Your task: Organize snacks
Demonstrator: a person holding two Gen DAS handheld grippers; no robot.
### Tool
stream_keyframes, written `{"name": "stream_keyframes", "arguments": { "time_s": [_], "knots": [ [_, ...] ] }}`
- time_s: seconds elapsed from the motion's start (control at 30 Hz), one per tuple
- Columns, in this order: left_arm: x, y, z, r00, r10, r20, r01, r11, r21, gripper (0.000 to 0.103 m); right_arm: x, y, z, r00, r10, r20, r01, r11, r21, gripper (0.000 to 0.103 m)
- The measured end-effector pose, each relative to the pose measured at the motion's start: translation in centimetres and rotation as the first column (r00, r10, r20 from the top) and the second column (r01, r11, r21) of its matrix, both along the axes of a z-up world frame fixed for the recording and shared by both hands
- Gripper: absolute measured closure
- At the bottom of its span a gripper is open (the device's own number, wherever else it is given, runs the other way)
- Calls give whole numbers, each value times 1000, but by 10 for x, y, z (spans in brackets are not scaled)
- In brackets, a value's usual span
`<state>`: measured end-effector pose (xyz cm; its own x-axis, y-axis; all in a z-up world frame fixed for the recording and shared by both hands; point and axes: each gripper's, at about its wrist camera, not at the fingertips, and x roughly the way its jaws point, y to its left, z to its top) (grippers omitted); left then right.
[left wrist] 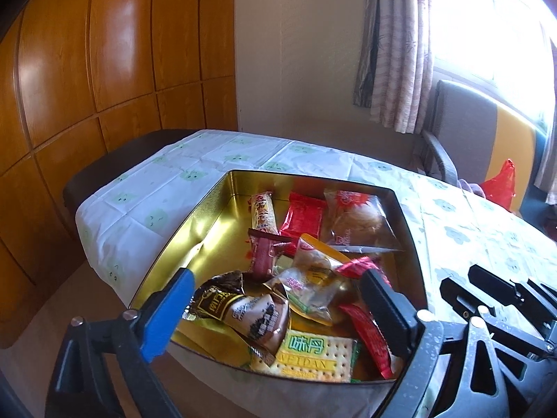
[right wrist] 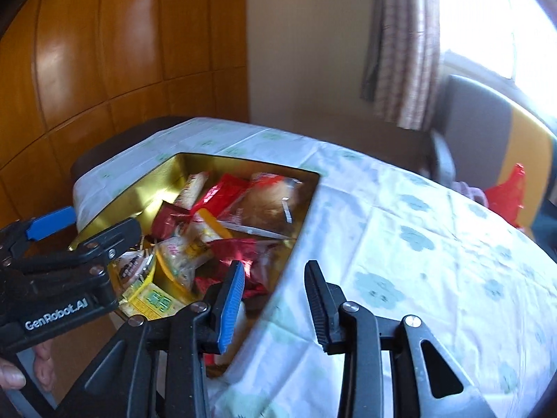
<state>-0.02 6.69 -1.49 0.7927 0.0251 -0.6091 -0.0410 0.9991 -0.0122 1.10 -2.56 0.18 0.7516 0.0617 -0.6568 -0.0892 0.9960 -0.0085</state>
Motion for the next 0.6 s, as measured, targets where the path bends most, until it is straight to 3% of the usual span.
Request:
{"name": "stream_keyframes", "arguments": {
  "time_s": [0.23,0.6],
  "knots": [
    [-5,-5,1,1000,-9,9,9,1000,7,4,-9,-10,-4,999,-47,-17,47,999,3,67],
    [-6,-1,4,1000,6,23,-6,1000,10,0,-14,-2,-6,1000,-25,-19,24,1000,-14,67]
  ]
}}
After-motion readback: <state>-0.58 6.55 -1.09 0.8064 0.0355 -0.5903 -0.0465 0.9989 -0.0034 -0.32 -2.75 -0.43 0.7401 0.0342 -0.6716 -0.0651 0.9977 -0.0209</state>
